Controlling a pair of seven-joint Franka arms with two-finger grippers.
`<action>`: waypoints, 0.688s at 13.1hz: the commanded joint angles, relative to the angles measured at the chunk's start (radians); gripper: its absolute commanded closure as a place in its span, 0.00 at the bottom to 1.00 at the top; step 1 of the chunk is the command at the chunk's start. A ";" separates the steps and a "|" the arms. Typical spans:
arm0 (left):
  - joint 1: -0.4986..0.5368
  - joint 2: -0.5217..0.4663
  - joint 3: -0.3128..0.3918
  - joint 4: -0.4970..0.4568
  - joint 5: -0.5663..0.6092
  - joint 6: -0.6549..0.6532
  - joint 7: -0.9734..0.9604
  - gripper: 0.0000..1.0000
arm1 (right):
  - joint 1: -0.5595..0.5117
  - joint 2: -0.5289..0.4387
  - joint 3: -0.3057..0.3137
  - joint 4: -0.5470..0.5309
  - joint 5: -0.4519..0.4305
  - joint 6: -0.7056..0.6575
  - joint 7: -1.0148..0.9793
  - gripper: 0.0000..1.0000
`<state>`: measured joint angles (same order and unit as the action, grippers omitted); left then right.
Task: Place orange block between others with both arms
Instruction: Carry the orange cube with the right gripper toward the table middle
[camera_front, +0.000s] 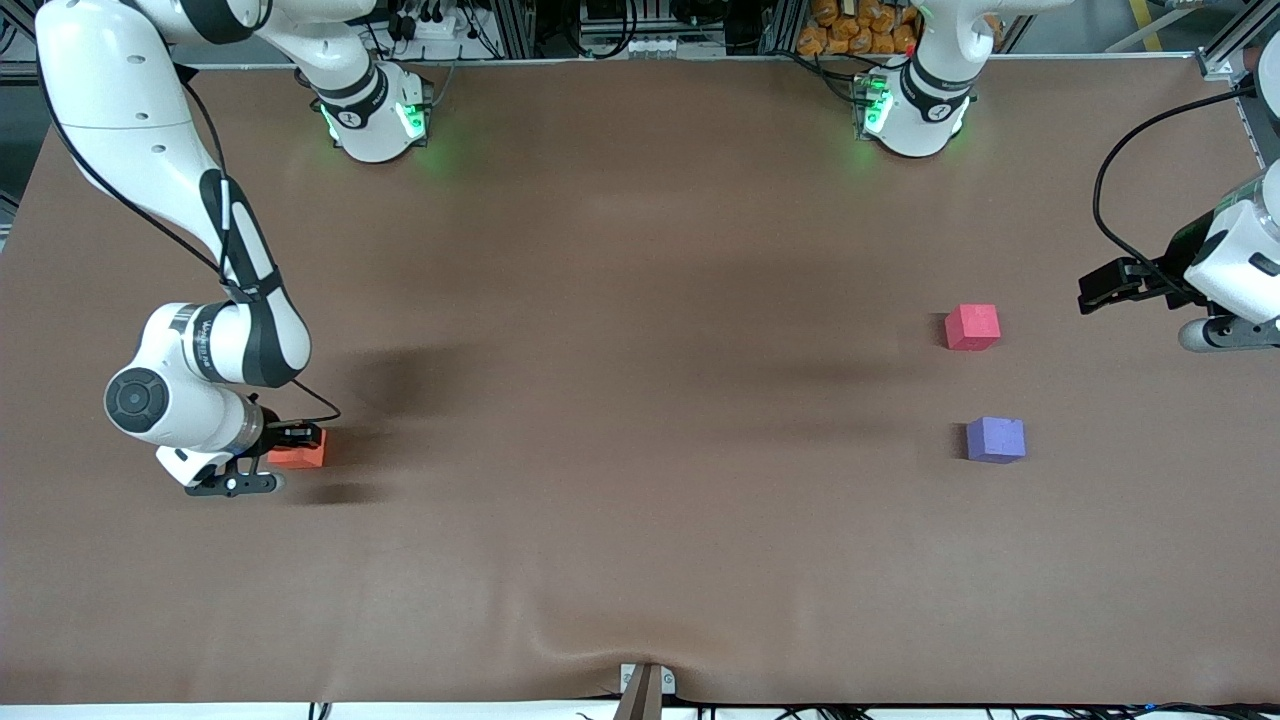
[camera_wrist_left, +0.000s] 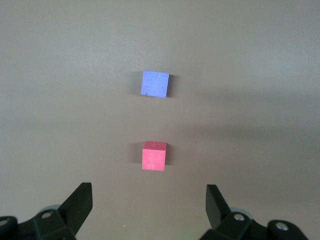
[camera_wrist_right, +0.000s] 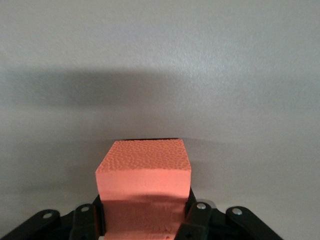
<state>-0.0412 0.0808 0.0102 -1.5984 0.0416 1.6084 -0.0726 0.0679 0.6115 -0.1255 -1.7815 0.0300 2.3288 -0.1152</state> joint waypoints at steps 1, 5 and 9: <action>0.000 0.010 0.004 0.023 -0.023 -0.012 0.023 0.00 | 0.015 -0.106 0.018 -0.003 0.019 -0.081 -0.021 0.99; 0.000 0.011 0.002 0.021 -0.025 -0.012 0.023 0.00 | 0.101 -0.139 0.088 0.109 0.019 -0.225 -0.021 0.96; 0.000 0.016 0.002 0.021 -0.026 -0.012 0.023 0.00 | 0.141 -0.157 0.292 0.175 0.033 -0.371 -0.011 0.96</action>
<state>-0.0416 0.0850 0.0091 -1.5978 0.0404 1.6084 -0.0726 0.2166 0.4621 0.0864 -1.6334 0.0476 1.9938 -0.1205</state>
